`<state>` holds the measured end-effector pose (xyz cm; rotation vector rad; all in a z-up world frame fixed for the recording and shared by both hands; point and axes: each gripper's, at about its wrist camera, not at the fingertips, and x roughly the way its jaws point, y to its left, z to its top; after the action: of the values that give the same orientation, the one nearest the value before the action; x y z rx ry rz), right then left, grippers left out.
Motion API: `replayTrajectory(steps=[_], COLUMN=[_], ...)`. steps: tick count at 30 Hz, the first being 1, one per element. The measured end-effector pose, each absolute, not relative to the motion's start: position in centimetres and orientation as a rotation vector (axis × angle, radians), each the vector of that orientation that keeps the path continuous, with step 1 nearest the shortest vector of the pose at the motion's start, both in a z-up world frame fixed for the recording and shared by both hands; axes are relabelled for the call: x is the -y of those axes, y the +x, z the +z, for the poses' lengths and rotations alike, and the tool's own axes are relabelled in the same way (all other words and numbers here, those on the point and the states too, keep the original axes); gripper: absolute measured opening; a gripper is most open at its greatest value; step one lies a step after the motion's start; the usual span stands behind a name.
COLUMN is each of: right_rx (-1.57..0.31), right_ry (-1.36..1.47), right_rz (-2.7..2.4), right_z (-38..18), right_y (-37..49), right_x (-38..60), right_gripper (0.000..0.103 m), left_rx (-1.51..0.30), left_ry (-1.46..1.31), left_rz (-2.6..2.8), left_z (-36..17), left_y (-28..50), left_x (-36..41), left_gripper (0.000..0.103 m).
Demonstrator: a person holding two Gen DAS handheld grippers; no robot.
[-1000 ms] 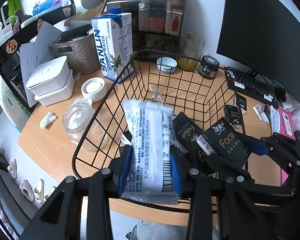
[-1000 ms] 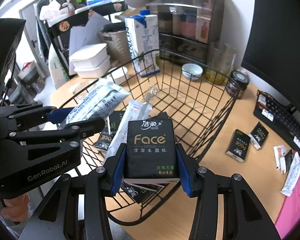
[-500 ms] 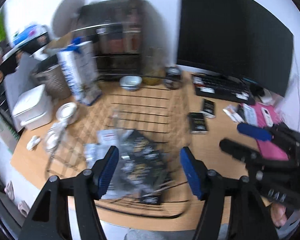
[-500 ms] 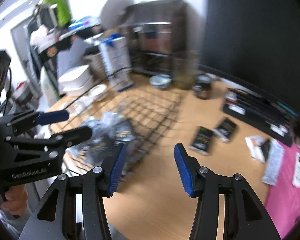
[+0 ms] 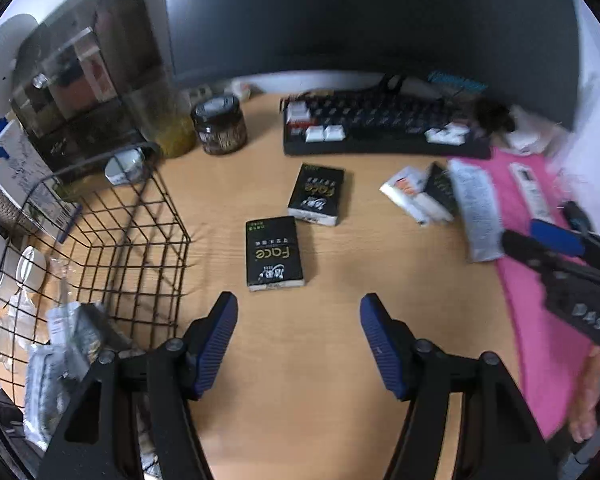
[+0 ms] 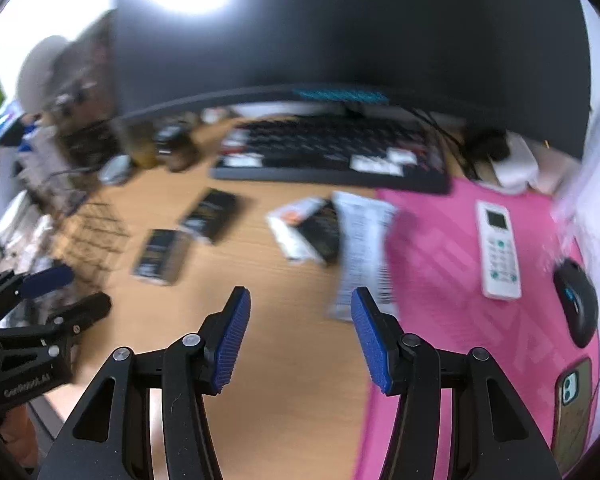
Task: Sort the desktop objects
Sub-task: 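Grasp a black Face tissue pack with the left gripper while the right gripper grasps a white snack bag, then carry the tissue pack and snack bag over the basket and open both grippers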
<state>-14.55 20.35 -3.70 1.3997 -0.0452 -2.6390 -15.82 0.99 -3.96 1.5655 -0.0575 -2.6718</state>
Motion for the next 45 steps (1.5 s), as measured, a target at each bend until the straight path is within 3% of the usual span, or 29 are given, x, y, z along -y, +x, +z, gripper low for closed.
replayTrajectory(steps=[10, 22, 24, 25, 26, 45], right_rx=[0.041, 0.064, 0.068, 0.056, 0.044, 0.053], right_ry=[1.522, 1.580, 1.592, 1.592, 1.599, 1.556], right_rz=[-2.610, -2.602, -2.592, -2.600, -2.598, -2.581], right_z=[-7.9, -9.7, -9.9, -9.8, -9.8, -7.1], right_y=[-19.7, -22.6, -22.6, -22.4, -22.3, -10.0], right_x=[-22.5, -22.3, -22.3, -22.2, -22.1, -20.8], right_gripper=[0.052, 0.052, 0.051, 0.044, 0.036, 0.036], left_rx=[0.049, 0.022, 0.004, -0.015, -0.021, 0.101], left_ry=[1.632, 1.668, 1.675, 1.682, 1.694, 1.712], left_rz=[-2.538, -2.512, -2.527, -2.541, -2.543, -2.666], left_z=[-8.9, -10.8, -10.8, -10.8, -10.7, -8.1], left_y=[-20.9, -23.3, -23.3, -23.3, -23.1, -12.2], left_x=[0.5, 1.8, 1.9, 1.9, 1.9, -2.1], left_gripper=[0.069, 0.070, 0.063, 0.052, 0.052, 0.052])
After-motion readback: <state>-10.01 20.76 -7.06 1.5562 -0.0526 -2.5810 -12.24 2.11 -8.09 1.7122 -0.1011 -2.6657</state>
